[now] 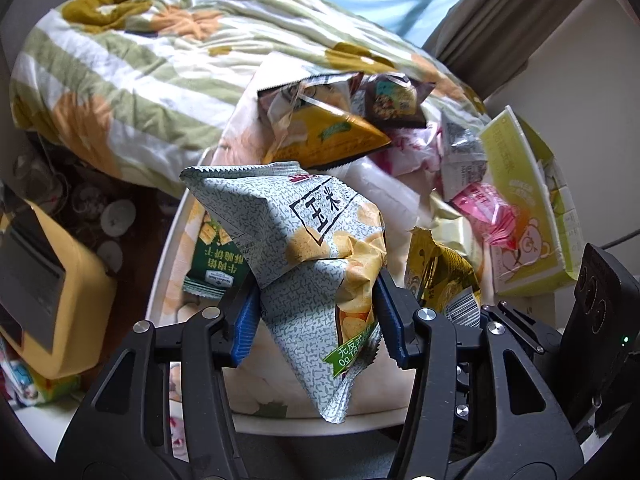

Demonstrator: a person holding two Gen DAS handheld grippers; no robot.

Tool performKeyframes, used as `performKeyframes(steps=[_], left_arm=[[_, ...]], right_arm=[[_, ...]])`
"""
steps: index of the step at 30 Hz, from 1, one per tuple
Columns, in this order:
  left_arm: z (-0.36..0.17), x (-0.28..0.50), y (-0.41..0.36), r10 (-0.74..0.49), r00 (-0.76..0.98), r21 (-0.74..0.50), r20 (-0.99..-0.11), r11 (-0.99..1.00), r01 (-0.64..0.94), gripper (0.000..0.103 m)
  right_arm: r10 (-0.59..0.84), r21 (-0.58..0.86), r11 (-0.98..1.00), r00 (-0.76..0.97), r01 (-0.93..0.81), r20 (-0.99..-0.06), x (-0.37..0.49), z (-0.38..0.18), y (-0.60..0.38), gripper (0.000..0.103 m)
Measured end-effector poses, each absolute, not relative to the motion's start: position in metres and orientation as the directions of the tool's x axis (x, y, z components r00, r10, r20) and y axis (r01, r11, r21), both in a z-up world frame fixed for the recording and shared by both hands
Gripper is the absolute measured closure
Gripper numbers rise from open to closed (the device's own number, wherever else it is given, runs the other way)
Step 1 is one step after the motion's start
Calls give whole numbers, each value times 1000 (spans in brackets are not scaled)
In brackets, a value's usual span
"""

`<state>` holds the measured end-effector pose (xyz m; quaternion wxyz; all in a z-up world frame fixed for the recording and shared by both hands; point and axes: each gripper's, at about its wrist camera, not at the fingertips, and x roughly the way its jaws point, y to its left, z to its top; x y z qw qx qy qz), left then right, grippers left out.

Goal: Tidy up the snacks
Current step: 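Lift both held bags and carry them over the box, then open both grippers to release the bags into the box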

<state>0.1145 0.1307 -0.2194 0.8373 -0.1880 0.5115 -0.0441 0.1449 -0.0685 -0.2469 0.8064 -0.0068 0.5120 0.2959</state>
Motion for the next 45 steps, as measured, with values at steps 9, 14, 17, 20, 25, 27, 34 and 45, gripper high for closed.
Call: performKeyframes(steps=[9, 14, 17, 20, 25, 27, 34, 45], left_arm=[[-142, 116, 117, -321, 566, -347, -759, 936, 66, 55], [-103, 132, 85, -373, 599, -347, -709, 923, 165, 55], [-83, 142, 55, -398, 611, -338, -684, 916, 218, 55], [-71, 153, 20, -437, 613, -354, -659, 898, 260, 55], [-68, 175, -53, -504, 575, -395, -644, 863, 315, 55], [-73, 187, -84, -519, 548, -397, -656, 855, 334, 55], [-107, 218, -189, -541, 458, -407, -706, 838, 363, 55], [-161, 227, -261, -418, 445, -307, -792, 902, 302, 1]], right_arm=[[453, 284, 869, 423, -404, -785, 127, -185, -89, 50], [417, 279, 903, 511, -327, -752, 130, -141, -124, 50], [386, 260, 920, 562, -294, -731, 132, -116, -157, 50], [351, 241, 936, 609, -258, -711, 133, -93, -193, 50], [290, 197, 957, 649, -214, -703, 140, -75, -255, 50], [277, 196, 961, 652, -196, -706, 142, -72, -281, 50], [237, 194, 971, 652, -138, -720, 159, -78, -359, 50], [250, 221, 968, 586, -121, -771, 181, -112, -434, 50]])
